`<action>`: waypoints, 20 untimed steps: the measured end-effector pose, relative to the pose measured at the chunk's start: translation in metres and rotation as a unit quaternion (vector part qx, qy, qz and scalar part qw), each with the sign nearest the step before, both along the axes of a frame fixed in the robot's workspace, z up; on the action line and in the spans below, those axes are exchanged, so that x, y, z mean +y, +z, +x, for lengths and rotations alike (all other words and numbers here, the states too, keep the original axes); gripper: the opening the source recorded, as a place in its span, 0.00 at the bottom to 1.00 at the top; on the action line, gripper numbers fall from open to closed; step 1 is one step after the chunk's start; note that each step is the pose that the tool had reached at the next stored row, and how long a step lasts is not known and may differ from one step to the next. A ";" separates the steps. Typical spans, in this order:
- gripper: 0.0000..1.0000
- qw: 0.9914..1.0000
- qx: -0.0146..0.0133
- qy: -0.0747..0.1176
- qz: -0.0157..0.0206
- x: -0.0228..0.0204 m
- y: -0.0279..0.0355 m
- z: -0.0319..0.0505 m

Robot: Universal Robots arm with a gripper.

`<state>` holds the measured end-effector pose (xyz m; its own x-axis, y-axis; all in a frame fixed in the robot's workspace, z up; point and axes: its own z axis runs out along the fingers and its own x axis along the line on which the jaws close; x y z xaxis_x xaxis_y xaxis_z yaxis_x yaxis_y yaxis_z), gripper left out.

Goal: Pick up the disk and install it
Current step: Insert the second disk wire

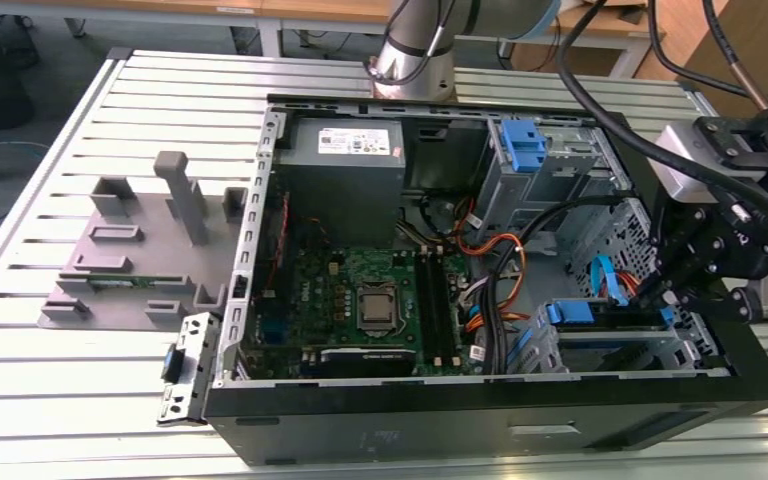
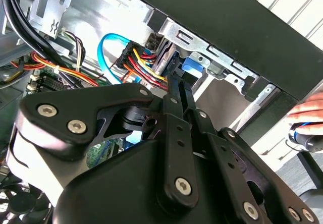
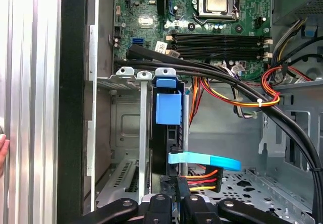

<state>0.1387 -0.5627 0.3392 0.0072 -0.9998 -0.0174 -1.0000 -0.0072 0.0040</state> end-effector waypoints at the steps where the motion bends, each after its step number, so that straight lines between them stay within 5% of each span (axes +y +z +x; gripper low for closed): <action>1: 0.16 1.000 0.000 0.000 0.000 0.0005 0.0000 0.0000; 20: 0.16 1.000 0.000 0.000 0.000 0.0012 -0.0034 -0.0007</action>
<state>0.1380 -0.5616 0.3358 0.0072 -0.9998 -0.0172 -1.0000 -0.0073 0.0040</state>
